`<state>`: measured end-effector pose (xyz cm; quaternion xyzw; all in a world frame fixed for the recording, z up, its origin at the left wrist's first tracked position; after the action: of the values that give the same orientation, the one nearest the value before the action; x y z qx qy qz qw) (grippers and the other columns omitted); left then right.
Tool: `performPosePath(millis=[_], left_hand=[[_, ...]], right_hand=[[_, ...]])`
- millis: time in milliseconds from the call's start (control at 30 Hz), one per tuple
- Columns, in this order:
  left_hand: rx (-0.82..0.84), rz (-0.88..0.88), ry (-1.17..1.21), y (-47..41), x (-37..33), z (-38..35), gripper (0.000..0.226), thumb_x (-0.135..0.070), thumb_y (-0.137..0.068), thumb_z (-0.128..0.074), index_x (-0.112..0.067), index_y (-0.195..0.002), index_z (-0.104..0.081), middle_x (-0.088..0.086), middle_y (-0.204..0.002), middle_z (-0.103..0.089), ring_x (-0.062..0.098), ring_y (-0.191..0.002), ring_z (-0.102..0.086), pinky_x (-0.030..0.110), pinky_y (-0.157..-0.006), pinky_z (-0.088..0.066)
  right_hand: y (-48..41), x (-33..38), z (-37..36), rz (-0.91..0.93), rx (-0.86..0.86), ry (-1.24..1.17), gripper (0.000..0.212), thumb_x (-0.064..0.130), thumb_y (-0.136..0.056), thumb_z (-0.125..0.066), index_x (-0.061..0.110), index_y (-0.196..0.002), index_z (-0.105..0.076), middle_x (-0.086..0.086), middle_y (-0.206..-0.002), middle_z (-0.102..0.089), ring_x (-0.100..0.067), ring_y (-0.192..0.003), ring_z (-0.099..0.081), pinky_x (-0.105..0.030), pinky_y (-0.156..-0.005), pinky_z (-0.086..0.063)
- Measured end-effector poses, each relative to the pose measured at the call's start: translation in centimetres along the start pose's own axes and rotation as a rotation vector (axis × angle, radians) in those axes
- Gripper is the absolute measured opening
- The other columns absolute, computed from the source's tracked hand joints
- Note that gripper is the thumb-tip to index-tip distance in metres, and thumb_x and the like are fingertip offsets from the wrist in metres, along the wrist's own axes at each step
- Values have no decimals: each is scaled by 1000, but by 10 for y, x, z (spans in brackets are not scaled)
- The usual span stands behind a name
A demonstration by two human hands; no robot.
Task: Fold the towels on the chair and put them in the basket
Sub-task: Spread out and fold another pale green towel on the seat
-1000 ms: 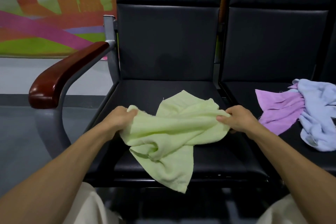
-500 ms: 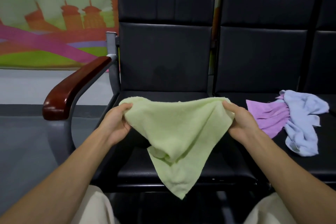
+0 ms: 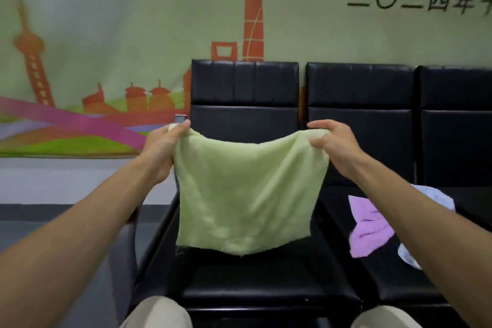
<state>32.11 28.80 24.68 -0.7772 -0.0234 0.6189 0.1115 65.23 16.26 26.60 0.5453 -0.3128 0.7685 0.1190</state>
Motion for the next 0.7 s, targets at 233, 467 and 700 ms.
performPosePath(millis=[233,467,700], left_hand=[[-144,-104,19,17,-70,22,15,-26,-84,-73,-14,-83,-64,2,-84,-61,16,-75,-57,27,-58,-48],[-214,-171,-158,14,-83,44,17,-7,-80,-72,-15,-82,-57,7,-88,-59,25,-88,-57,39,-76,-51],[-167,-400,-530,21,-102,35,9,-14,-93,-63,-12,-97,-70,8,-97,-65,24,-93,-60,39,-81,-53]], right_hand=[[6,58,29,193,-103,422,25,11,-88,-51,17,-106,-67,-2,-107,-63,-19,-101,-58,-30,-73,-45],[14,62,45,123,-213,113,6,15,-85,-70,18,-88,-73,1,-91,-68,-12,-88,-62,-21,-65,-48],[17,56,51,121,-178,39,20,10,-81,-75,20,-98,-74,1,-100,-70,-15,-99,-64,-27,-85,-53]])
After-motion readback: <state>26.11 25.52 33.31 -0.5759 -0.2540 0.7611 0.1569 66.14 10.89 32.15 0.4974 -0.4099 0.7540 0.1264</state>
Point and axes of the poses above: each hand's wrist, its own y-axis away from the middle knuckle, its own z-axis out of the back of the hand, x = y × z, the point moved 8 cm from there along -y, towards the middle knuckle
